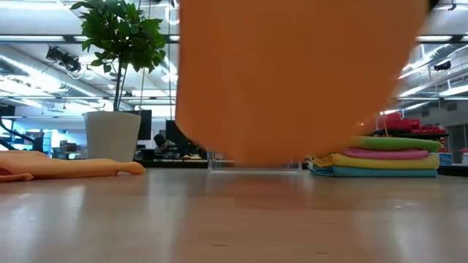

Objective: Fold microfiber towels
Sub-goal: Fold the top right orange towel

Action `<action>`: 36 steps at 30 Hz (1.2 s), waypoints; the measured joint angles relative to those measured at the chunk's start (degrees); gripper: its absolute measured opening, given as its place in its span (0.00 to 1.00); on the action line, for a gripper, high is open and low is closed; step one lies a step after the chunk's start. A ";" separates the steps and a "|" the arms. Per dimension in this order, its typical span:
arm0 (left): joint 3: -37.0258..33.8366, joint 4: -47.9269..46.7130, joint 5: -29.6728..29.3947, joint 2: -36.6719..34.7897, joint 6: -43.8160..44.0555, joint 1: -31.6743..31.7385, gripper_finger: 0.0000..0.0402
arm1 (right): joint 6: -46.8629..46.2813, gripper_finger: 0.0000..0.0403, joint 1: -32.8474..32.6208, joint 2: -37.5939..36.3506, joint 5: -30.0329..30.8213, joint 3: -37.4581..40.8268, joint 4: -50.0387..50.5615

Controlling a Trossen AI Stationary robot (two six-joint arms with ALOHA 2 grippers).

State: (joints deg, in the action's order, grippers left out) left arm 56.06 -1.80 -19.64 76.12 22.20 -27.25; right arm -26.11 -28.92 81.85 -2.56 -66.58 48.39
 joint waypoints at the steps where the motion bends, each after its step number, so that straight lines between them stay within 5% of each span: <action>1: -4.34 5.16 -1.98 0.01 3.40 -2.75 0.01 | -3.87 0.01 -1.68 0.81 -0.95 3.20 -6.14; 6: -20.62 33.38 -14.65 3.44 17.68 -14.57 0.01 | -22.83 0.01 -10.67 6.11 1.46 14.48 -36.57; 10: -22.95 38.92 -22.14 7.68 25.92 -20.89 0.01 | -34.17 0.01 -16.04 11.97 5.03 16.30 -48.78; 18: -20.81 37.37 -28.47 13.07 31.48 -23.97 0.01 | -44.83 0.01 -17.45 16.22 10.18 12.63 -46.68; 26: -20.62 25.03 -48.67 13.11 38.86 -26.80 0.01 | -39.32 0.01 -4.68 11.81 9.47 11.62 -32.12; 36: -20.68 3.17 -44.91 13.90 57.96 -19.72 0.01 | -28.85 0.01 10.43 11.29 2.58 11.60 -22.06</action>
State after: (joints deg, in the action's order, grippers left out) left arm 35.38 1.38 -64.55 90.02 80.16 -46.97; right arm -54.96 -18.48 93.14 0.02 -54.98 26.32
